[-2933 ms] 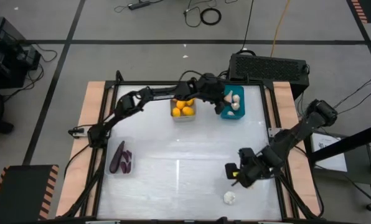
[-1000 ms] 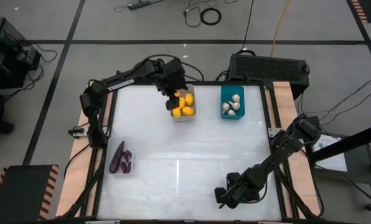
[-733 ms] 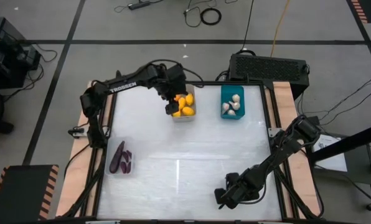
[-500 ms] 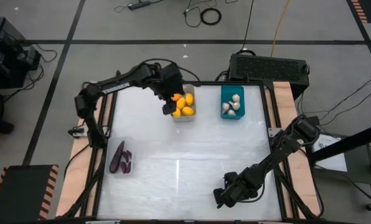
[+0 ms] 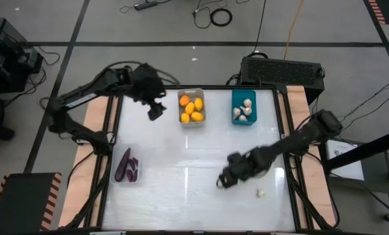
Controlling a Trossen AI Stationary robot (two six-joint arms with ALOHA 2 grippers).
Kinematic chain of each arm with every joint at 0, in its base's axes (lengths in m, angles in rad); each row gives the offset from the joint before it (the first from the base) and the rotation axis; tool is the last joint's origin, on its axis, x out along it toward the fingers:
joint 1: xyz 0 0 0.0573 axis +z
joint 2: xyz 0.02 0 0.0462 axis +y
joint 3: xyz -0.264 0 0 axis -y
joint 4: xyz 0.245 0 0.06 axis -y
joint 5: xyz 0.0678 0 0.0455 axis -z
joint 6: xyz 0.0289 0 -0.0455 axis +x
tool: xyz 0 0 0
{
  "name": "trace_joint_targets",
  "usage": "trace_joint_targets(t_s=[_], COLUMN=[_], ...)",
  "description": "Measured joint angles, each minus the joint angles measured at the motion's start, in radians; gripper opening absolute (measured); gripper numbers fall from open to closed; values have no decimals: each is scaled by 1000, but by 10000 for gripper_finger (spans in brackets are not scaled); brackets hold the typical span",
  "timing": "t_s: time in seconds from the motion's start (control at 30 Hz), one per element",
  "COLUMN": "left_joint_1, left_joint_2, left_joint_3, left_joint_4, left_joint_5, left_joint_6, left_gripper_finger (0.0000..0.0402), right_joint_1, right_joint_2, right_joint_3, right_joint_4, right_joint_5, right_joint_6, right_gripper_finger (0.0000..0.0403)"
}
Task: Sort produce into baskets
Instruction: Put the white garlic into the blue bin
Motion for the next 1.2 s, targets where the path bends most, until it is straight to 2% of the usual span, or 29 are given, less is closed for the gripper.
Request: trace_joint_targets(t_s=[0.17,0.3,0.47,0.6,0.7,0.9,1.1,1.2], left_joint_1=[-14,-69,-186,-275,-325,-395,-442,-463], left_joint_2=[-185,-318,-422,-435,-421,-413,-413,-413], left_joint_3=[-276,-512,-756,-900,-970,-1027,-1029,-1029], left_joint_4=[119,276,589,854,971,983,1003,1005], left_joint_5=[-2,14,20,-7,-30,-130,-207,-237], left_joint_6=[-141,-330,-566,-692,-754,-865,-908,-927], left_gripper_finger=[287,287,287,287,287,287,287,287], right_joint_1=[-193,-385,-634,-797,-890,-1017,-1106,-1127], right_joint_2=[-115,-190,-238,-239,-224,-159,-80,-55], right_joint_3=[0,0,0,0,0,1,0,0], right_joint_4=[-172,-266,-277,-213,-117,-36,-21,-8], right_joint_5=[125,220,330,457,487,486,433,425], right_joint_6=[-258,-473,-711,-854,-976,-1162,-1243,-1258], right_gripper_finger=[203,203,203,203,203,203,205,219])
